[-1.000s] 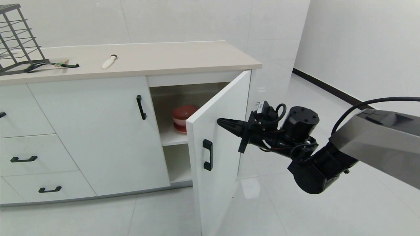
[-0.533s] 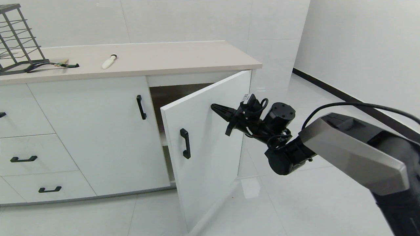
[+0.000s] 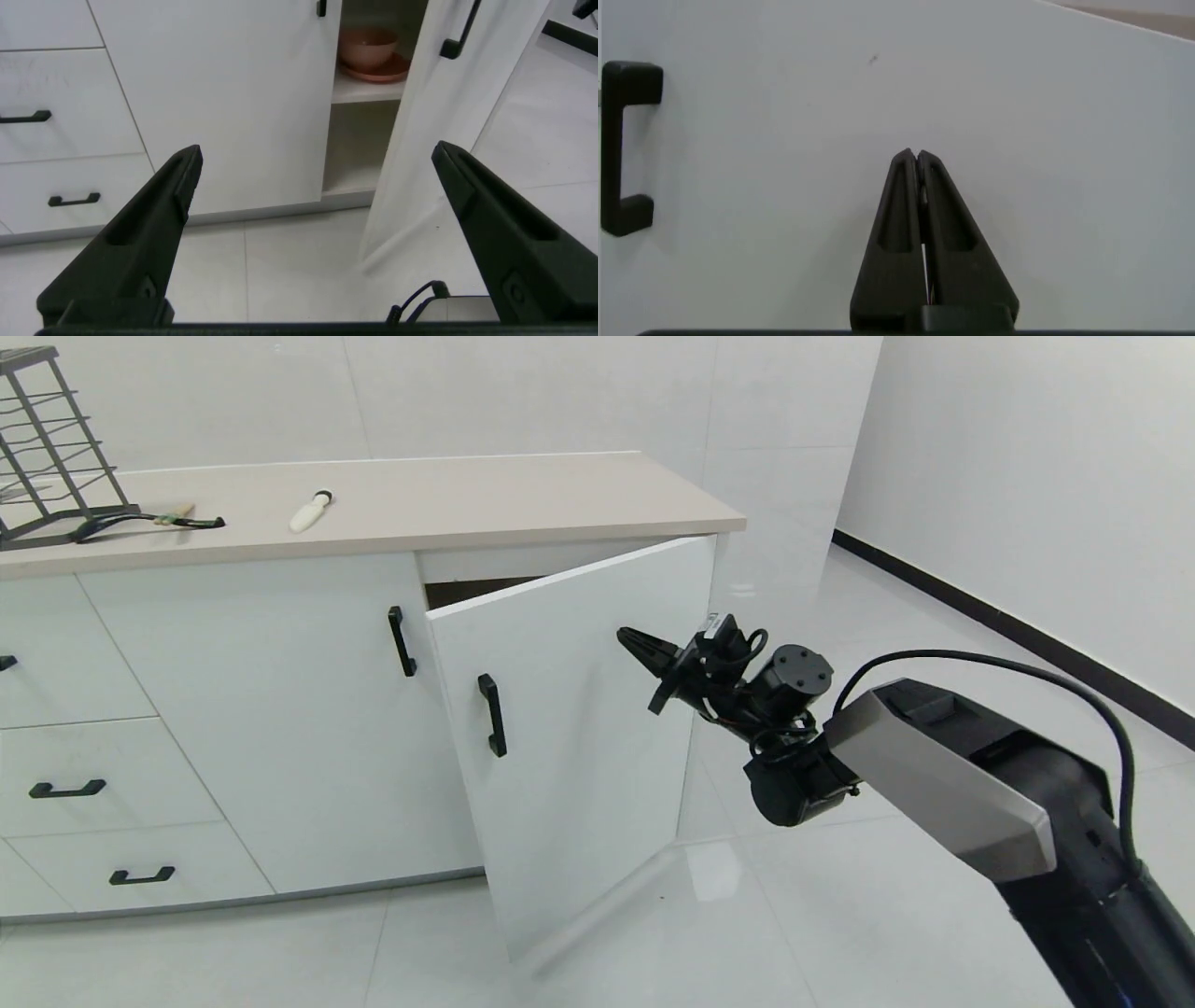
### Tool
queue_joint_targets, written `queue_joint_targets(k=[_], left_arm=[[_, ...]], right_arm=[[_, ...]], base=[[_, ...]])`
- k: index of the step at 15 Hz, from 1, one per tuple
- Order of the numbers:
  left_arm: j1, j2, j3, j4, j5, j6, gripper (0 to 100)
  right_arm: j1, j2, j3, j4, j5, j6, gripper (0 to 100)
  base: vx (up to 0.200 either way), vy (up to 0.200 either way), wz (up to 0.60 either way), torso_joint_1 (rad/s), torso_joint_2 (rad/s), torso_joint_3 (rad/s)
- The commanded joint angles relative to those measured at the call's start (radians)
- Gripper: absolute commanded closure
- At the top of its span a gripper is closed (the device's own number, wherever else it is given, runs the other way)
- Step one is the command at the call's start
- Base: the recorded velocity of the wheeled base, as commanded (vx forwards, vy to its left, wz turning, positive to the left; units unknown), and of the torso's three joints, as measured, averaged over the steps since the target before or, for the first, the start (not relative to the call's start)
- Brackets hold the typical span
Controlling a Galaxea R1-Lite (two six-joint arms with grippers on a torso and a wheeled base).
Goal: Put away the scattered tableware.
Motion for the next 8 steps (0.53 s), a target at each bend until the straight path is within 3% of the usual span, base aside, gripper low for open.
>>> queue_joint_targets(k=[1,2,3,4,5,8], left_arm=[[0.000,0.000,0.000,0.000,0.000,-0.001,0],[0.000,0.000,0.000,0.000,0.000,-0.001,0],[0.000,0.000,0.000,-0.002,0.000,-0.001,0],[0.000,0.000,0.000,0.000,0.000,-0.001,0],[0.000,0.000,0.000,0.000,0.000,-0.001,0],[0.000,0.000,0.000,0.000,0.000,-0.001,0]], right_arm=[[0.008,-0.137,0.179,-0.003,0.000,0.014,100],[0.044,-0.241,0.328,-0.003,0.000,0.011,100],[0.054,-0.266,0.364,-0.003,0.000,0.011,100],[0.135,-0.463,0.670,-0.003,0.002,0.003,100],[0.184,-0.589,0.841,-0.003,0.002,0.000,100],[0.232,-0.988,1.193,-0.003,-0.027,0.011,100]], base=[[0.000,0.000,0.00,0.000,0.00,0.000],[0.000,0.000,0.00,0.000,0.00,0.000],[0.000,0.000,0.00,0.000,0.00,0.000],[0.000,0.000,0.00,0.000,0.00,0.000],[0.000,0.000,0.00,0.000,0.00,0.000],[0.000,0.000,0.00,0.000,0.00,0.000]])
